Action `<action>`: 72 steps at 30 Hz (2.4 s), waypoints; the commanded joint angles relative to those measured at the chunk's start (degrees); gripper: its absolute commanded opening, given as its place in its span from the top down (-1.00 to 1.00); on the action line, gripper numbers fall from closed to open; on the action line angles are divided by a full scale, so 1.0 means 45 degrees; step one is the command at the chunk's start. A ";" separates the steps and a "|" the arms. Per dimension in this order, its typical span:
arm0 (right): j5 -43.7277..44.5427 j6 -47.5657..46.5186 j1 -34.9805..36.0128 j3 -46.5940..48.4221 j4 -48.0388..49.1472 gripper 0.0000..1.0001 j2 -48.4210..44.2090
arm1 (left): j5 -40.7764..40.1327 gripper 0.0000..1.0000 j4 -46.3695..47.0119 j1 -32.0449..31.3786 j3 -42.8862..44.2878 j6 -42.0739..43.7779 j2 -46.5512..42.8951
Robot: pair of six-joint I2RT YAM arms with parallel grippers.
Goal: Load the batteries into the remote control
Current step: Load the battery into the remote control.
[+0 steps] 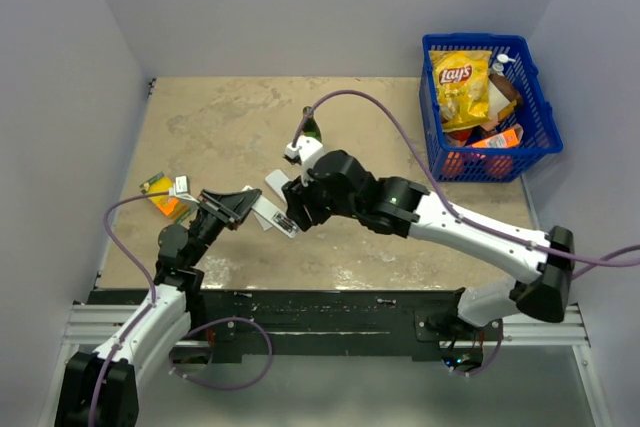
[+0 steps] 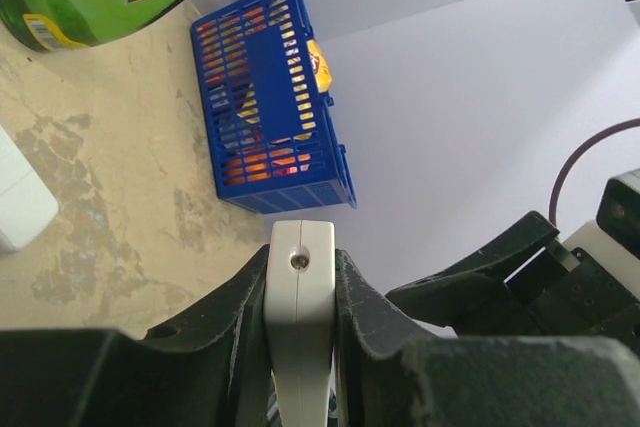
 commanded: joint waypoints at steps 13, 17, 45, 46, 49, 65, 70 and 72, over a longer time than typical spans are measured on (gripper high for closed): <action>-0.2401 0.1216 -0.0734 -0.6674 0.7518 -0.24 -0.5162 | 0.0476 1.00 0.1704 -0.0040 -0.0381 -0.1251 -0.0031; -0.2519 0.1374 -0.0735 -0.7046 0.8008 -0.25 -0.4889 | 0.0515 1.00 0.1724 -0.0040 -0.0380 -0.1329 -0.0070; -0.3144 0.1198 -0.0871 -0.7359 0.8360 0.09 -0.4302 | 0.0671 1.00 0.2115 -0.0040 -0.0342 -0.1954 -0.0226; -0.3183 0.1198 -0.0871 -0.7359 0.8360 0.09 -0.4283 | 0.0690 1.00 0.2134 -0.0040 -0.0341 -0.1973 -0.0226; -0.3358 0.1179 -0.0852 -0.7340 0.8360 0.12 -0.4283 | 0.0671 1.00 0.2154 -0.0040 -0.0322 -0.1974 -0.0226; -0.3515 0.1042 -0.0871 -0.7320 0.8144 0.12 -0.4460 | 0.0651 1.00 0.2173 -0.0040 -0.0244 -0.1954 -0.0090; -0.3593 0.1081 -0.0872 -0.7301 0.8360 0.16 -0.4303 | 0.0690 1.00 0.2173 -0.0060 -0.0224 -0.1974 -0.0109; -0.3593 0.1081 -0.0871 -0.7262 0.8379 0.18 -0.4225 | 0.0710 1.00 0.2193 -0.0040 -0.0244 -0.1973 -0.0129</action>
